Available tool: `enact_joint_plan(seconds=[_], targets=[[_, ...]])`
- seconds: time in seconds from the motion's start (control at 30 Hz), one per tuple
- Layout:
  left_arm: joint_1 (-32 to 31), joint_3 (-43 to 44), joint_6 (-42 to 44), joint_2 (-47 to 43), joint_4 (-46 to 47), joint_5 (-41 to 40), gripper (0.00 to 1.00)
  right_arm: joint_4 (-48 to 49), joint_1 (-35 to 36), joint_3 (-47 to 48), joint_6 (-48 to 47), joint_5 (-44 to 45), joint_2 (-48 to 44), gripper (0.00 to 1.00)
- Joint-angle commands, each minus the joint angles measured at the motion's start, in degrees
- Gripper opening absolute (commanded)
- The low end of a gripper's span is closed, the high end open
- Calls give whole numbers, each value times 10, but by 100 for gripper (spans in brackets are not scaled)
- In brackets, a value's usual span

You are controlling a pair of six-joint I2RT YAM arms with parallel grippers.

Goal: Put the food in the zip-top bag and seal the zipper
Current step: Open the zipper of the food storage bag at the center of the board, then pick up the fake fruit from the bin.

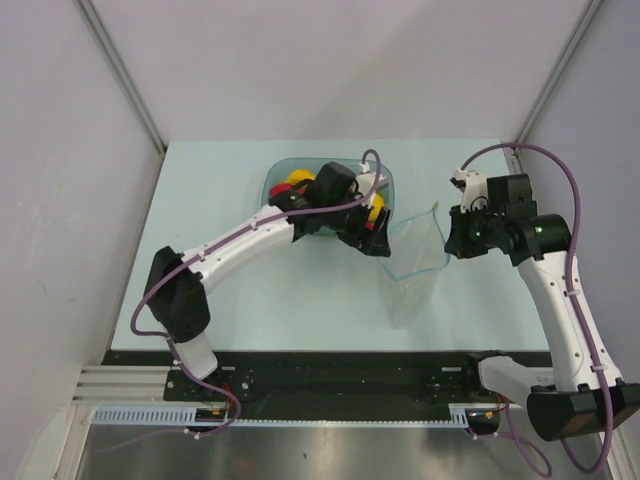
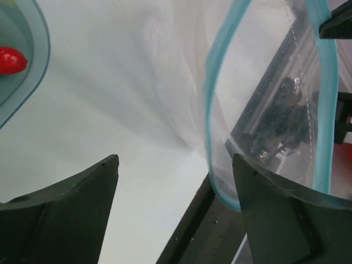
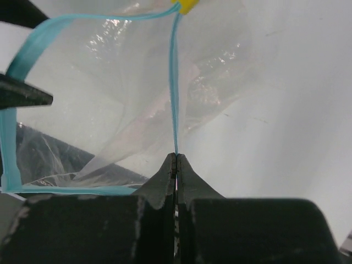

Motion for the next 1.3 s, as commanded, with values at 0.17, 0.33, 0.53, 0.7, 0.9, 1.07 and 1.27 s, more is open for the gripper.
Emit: enact_joint_plan(seconds=[0.17, 0.33, 0.53, 0.7, 0.9, 1.07, 1.27], targets=[[154, -17, 161, -115, 28, 25, 100, 73, 8, 1, 28, -32, -1, 0], [256, 32, 351, -70, -58, 48, 99, 72, 11, 7, 25, -34, 2, 0], [309, 48, 638, -16, -136, 35, 96, 72, 16, 7, 22, -38, 8, 0], [303, 1, 887, -28, -135, 42, 99, 73, 19, 11, 21, -41, 17, 0], [265, 6, 1051, 31, -136, -47, 100, 71, 24, 19, 18, -42, 29, 0], [252, 36, 1097, 88, -128, -70, 100, 68, 24, 27, 16, -41, 31, 0], [237, 54, 1137, 148, -104, -112, 100, 67, 24, 31, 14, -41, 36, 0]])
